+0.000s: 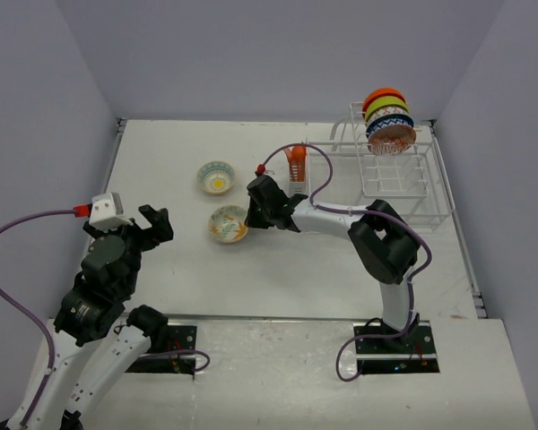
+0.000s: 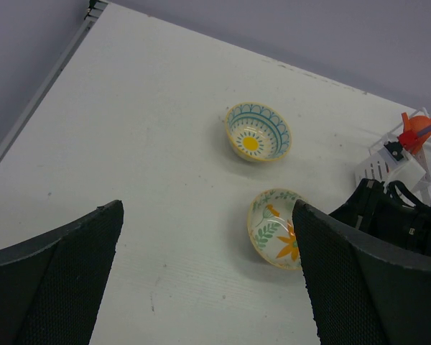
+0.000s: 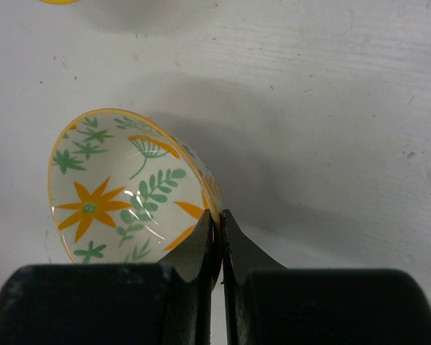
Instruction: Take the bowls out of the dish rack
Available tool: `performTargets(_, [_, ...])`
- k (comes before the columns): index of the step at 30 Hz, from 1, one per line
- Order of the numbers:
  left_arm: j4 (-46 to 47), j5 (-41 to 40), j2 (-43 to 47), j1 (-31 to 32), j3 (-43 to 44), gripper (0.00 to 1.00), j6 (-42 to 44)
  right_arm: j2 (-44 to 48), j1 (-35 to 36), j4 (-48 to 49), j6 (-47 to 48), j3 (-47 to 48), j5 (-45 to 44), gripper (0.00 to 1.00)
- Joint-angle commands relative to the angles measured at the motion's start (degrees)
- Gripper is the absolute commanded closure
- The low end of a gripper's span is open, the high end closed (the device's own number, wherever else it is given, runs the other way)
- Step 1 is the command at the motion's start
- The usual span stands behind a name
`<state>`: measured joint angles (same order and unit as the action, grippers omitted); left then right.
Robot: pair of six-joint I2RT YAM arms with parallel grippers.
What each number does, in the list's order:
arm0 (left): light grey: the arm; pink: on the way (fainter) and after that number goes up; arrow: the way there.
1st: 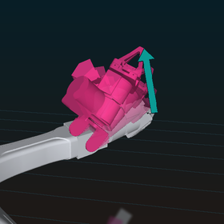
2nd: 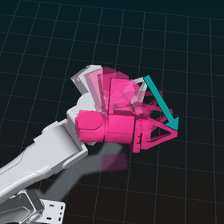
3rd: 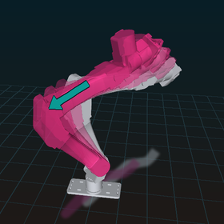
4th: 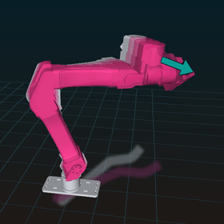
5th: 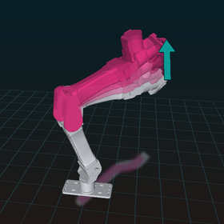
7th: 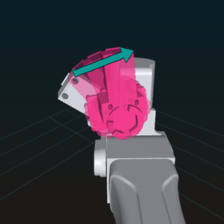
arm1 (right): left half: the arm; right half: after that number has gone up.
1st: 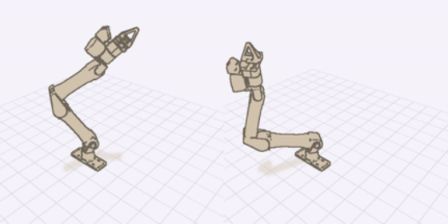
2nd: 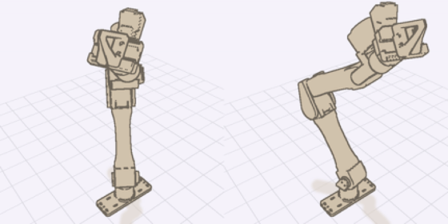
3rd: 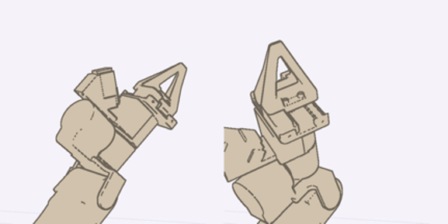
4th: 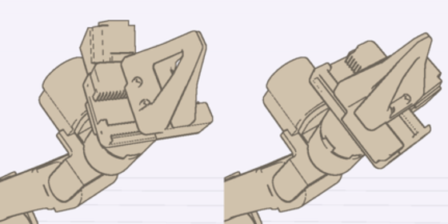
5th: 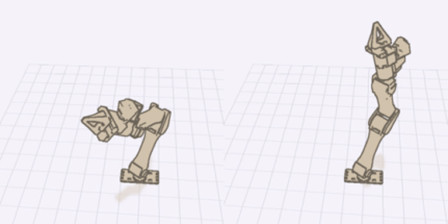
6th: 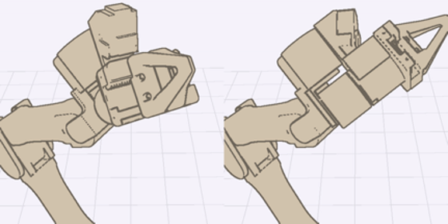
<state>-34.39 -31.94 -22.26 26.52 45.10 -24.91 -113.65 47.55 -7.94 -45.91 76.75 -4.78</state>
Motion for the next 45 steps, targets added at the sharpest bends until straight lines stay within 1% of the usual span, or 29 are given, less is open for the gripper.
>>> performTargets(1, [2.22, -0.58, 0.11, 0.02, -0.45, 0.00, -0.32, 1.94, -0.35, 4.96, -1.64, -0.46, 1.52, 1.00])
performTargets(9, [2.31, -0.49, 0.02, 0.02, -0.45, 0.00, -0.23, 2.02, -0.35, 4.25, -0.41, 0.07, 1.08, 1.00])
performTargets(10, [2.31, -0.49, 0.11, 0.02, -0.45, 0.00, -0.23, 1.94, -0.35, 4.08, -0.32, 0.15, 1.61, 0.94])
performTargets(11, [2.31, -0.49, 0.11, 0.02, -0.54, 0.00, -0.23, 1.94, -0.35, 3.90, -0.32, 0.15, 1.87, 0.81])
performTargets(12, [2.22, -0.49, -0.06, 0.02, -0.54, 0.00, -0.23, 2.11, -0.35, 3.82, -0.32, 0.15, 2.14, 0.52])
performTargets(13, [2.31, -0.40, -0.06, 0.02, -0.54, 0.00, -0.23, 2.37, -0.35, 3.55, -0.23, 0.15, 2.40, 0.43])
performTargets(14, [2.31, -0.31, -0.06, 0.02, -0.54, 0.00, -0.23, 2.98, -0.35, 3.03, 0.03, 0.07, 2.75, 0.38])
performTargets(17, [2.40, 0.04, -0.24, 0.02, -0.54, 0.00, -0.14, 7.81, 0.00, 1.54, 2.31, 0.59, 4.50, 0.34])
performTargets(20, [2.57, 0.21, -0.59, 0.02, -0.54, 0.00, -0.05, 15.27, 1.13, -2.93, 6.44, 3.13, 6.27, 0.30])
performTargets(21, [2.49, 0.04, -0.50, 0.02, -0.54, 0.00, -0.05, 20.08, 1.49, -3.74, 8.80, 3.66, 6.36, 0.29])
performTargets(22, [2.49, -0.05, -0.50, 0.02, -0.45, 0.00, -0.05, 22.57, 1.75, -4.61, 10.13, 3.93, 6.36, 0.28])
performTargets(24, [2.31, -0.57, -0.50, 0.02, -0.45, 0.00, -0.23, 27.84, 2.02, -7.86, 14.85, 5.51, 6.45, 0.20])
performTargets(25, [2.22, -0.66, -0.42, 0.02, -0.45, 0.00, -0.23, 33.00, 2.02, -9.53, 17.15, 6.73, 5.14, 0.15])
performTargets(26, [2.22, -0.75, -0.41, 0.02, -0.45, 0.00, -0.23, 35.40, 1.85, -12.68, 21.69, 7.27, 2.52, 0.06])
performTargets(27, [2.22, -0.84, -0.41, -0.07, -0.45, 0.00, -0.32, 37.68, 1.32, -13.93, 23.65, 7.62, -5.43, 0.04])
performTargets(29, [2.22, -0.84, -0.50, 0.02, -0.45, 0.00, -0.32, 43.84, -4.89, -16.05, 25.34, 7.01, -9.63, 0.03])
performTargets(30, [2.14, -0.75, -0.59, 0.02, -0.37, 0.00, -0.32, 45.77, -8.32, -16.14, 24.65, 6.31, -7.29, 0.03])
performTargets(31, [2.14, -0.75, -0.59, 0.02, -0.37, 0.00, -0.32, 49.19, -14.53, -16.05, 23.60, 4.57, -6.83, 0.03])
performTargets(33, [2.14, -0.84, -0.50, 0.02, -0.37, 0.00, -0.32, 51.85, -19.40, -15.87, 21.05, 3.24, -7.26, 0.03])
performTargets(34, [2.14, -0.84, -0.24, 0.02, -0.37, 0.00, -0.32, 53.51, -23.51, -15.79, 19.47, 2.01, -7.61, 0.03])
performTargets(36, [2.22, -0.93, 0.02, 0.02, -0.45, 0.00, -0.32, 55.45, -28.01, -14.48, 13.24, -0.01, -6.40, 0.05])
performTargets(37, [2.22, -0.84, 0.02, 0.02, -0.45, 0.00, -0.32, 56.42, -32.56, -11.07, 10.52, -3.59, -2.30, 0.06])
performTargets(38, [2.22, -0.75, -0.15, 0.02, -0.45, 0.00, -0.32, 58.08, -34.78, -9.04, 4.75, -5.54, -0.08, 0.06])
performTargets(39, [2.22, -0.66, -0.15, 0.02, -0.45, 0.00, -0.32, 58.71, -37.07, -7.28, 1.47, -9.39, 3.68, 0.06])
performTargets(40, [2.22, -0.58, -0.06, 0.02, -0.54, 0.00, -0.32, 59.06, -41.18, -4.21, -2.22, -11.17, 4.50, 0.07])
performTargets(41, [2.22, -0.58, -0.06, 0.02, -0.54, 0.00, -0.32, 59.67, -42.53, -2.36, -8.34, -12.75, 5.38, 0.07])
performTargets(43, [2.22, -0.58, -0.06, 0.02, -0.54, 0.00, -0.32, 59.94, -45.68, 1.94, -13.48, -16.79, 7.75, 0.10])
performTargets(44, [2.22, -0.58, -0.15, 0.11, -0.54, 0.00, -0.32, 59.94, -46.49, 3.10, -17.59, -17.59, 8.37, 0.11])
performTargets(45, [2.22, -0.66, -0.06, 0.11, -0.54, 0.00, -0.32, 59.94, -47.19, 3.89, -19.20, -18.21, 8.81, 0.12])
